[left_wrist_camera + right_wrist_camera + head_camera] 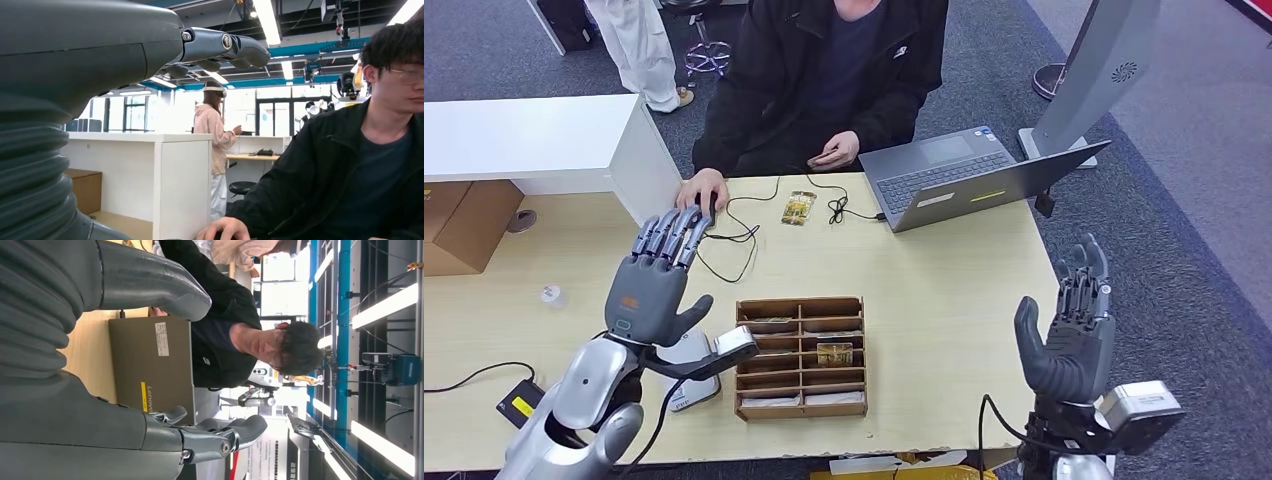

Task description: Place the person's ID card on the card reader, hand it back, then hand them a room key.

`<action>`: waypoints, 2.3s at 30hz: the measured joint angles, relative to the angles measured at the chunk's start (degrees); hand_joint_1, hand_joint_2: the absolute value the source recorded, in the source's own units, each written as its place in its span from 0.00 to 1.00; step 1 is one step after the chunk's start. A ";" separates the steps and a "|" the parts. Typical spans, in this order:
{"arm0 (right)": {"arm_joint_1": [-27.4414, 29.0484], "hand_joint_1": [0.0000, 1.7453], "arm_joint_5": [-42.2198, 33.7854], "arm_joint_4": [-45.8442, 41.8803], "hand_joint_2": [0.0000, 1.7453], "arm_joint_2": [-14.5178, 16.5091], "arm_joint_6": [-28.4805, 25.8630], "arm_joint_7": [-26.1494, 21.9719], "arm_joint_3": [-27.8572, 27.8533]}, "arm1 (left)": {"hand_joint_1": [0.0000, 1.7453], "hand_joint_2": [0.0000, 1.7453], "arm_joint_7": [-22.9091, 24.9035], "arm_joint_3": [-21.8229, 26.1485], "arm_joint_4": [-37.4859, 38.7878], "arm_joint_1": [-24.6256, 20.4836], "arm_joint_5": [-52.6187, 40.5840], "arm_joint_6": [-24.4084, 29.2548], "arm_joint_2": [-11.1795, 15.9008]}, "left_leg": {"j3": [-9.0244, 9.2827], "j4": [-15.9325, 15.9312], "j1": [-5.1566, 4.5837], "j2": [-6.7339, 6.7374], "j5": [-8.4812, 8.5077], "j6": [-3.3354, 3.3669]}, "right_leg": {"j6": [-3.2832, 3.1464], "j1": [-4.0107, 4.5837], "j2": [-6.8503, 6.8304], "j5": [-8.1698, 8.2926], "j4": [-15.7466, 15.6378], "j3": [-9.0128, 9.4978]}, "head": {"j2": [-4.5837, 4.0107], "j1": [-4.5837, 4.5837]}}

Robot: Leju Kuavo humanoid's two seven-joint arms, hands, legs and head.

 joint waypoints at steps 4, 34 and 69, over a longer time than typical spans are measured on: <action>0.15 0.00 -0.02 -0.01 1.00 0.01 -0.24 0.04 -0.01 | 0.00 1.00 0.86 -0.46 0.22 0.11 -0.32 -0.38 0.02 | 0.00 0.00 0.00 0.00 0.00 0.00 | 0.00 0.00 0.01 -0.01 0.00 0.00 | 0.00 0.01; 5.29 0.00 2.55 -4.37 1.00 2.26 1.76 -0.18 -4.45 | 0.00 1.00 9.44 0.90 -9.62 9.07 -4.05 -11.35 4.67 | 0.00 0.00 0.01 0.00 0.01 -0.01 | 0.00 0.01 -0.01 -0.01 0.01 0.01 | 0.00 0.00; 1.85 0.00 2.03 -2.13 1.00 2.29 2.09 0.43 -4.32 | 0.00 1.00 5.85 -3.11 0.77 0.84 3.98 -14.06 4.41 | -0.01 0.00 0.00 0.01 0.01 -0.03 | 0.00 0.00 0.02 -0.01 0.00 -0.02 | 0.00 -0.01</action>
